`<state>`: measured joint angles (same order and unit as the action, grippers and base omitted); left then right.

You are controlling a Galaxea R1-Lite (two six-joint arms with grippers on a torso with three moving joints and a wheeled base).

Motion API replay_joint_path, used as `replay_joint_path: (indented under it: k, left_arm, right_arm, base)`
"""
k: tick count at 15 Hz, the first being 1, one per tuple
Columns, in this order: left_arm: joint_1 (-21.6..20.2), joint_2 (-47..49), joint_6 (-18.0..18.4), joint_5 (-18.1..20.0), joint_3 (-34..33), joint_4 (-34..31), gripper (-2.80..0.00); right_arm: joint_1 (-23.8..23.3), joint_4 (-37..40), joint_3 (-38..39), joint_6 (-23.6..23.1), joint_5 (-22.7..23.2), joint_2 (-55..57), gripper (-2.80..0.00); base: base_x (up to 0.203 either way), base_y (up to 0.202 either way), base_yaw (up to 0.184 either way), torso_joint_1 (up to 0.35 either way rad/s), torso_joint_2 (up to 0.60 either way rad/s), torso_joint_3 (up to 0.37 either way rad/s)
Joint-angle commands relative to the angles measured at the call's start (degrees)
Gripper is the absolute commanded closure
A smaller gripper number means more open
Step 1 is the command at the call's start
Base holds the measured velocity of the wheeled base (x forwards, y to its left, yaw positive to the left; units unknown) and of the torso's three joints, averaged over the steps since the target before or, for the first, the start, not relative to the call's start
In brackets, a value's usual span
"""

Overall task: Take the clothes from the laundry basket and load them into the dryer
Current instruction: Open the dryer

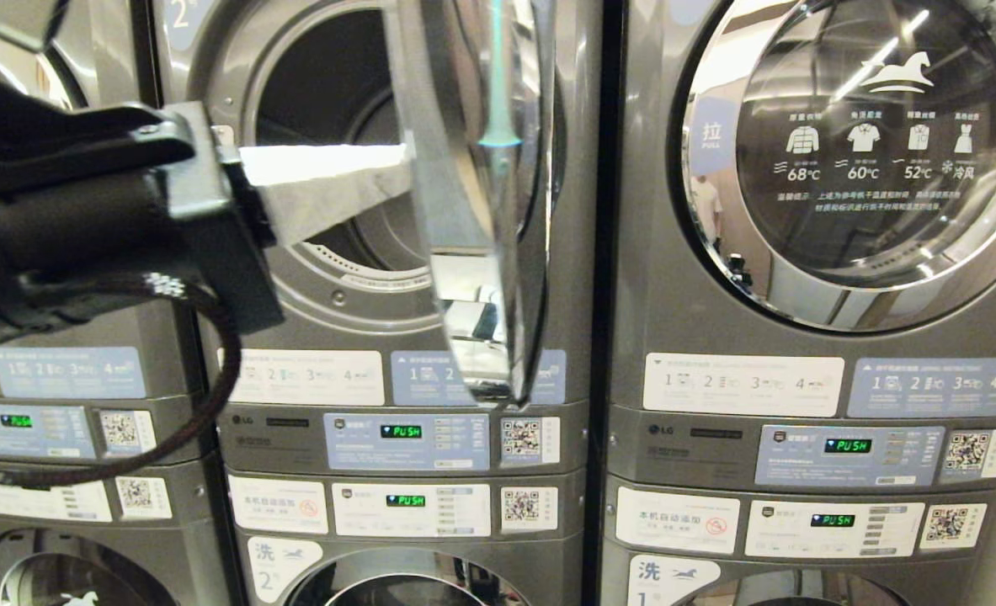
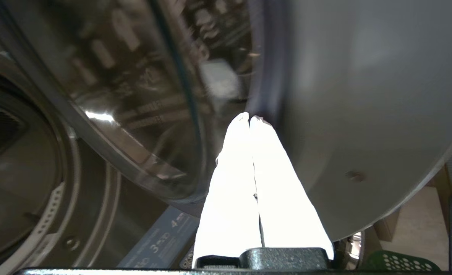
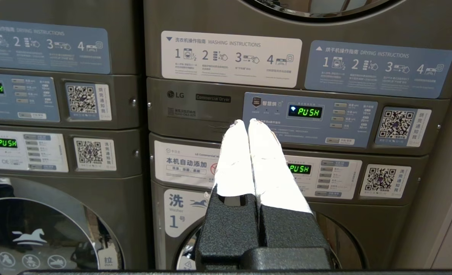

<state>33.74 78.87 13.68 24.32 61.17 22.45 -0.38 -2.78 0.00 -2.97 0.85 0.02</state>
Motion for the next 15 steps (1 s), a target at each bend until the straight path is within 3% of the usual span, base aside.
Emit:
replay_joint_path:
  k: [1,6,11,13,15]
  left_arm:
    - [2.83,5.05,0.27,-0.23,2.37,0.05,0.0]
    - [10.28,16.47,1.64,-2.09,13.46,0.14,0.0]
    - [13.64,23.25,1.79,-2.64,19.85,0.32,0.0]
    - [13.45,22.65,1.13,-7.54,19.33,0.44,0.0]
    - [11.36,21.05,-2.69,-12.45,17.57,1.3,0.0]
  right_arm:
    - [0.03,-0.03,1.05,0.07,0.03,-0.02,0.0]
    - [0.03,-0.03,1.14,-0.37,0.03,-0.02,0.0]
    - [-0.06,-0.03,1.14,-0.28,-0.02,-0.02,0.0]
    - [0.03,-0.03,1.14,-0.45,0.03,-0.02,0.0]
    - [0.03,-0.03,1.05,-0.54,-0.05,-0.02,0.0]
  base:
    - [0.0,0.0,0.0,0.0,0.0,0.0]
    - [0.0,0.0,0.0,0.0,0.0,0.0]
    - [0.0,0.0,0.0,0.0,0.0,0.0]
    - [0.0,0.0,0.0,0.0,0.0,0.0]
    - [0.0,0.0,0.0,0.0,0.0,0.0]
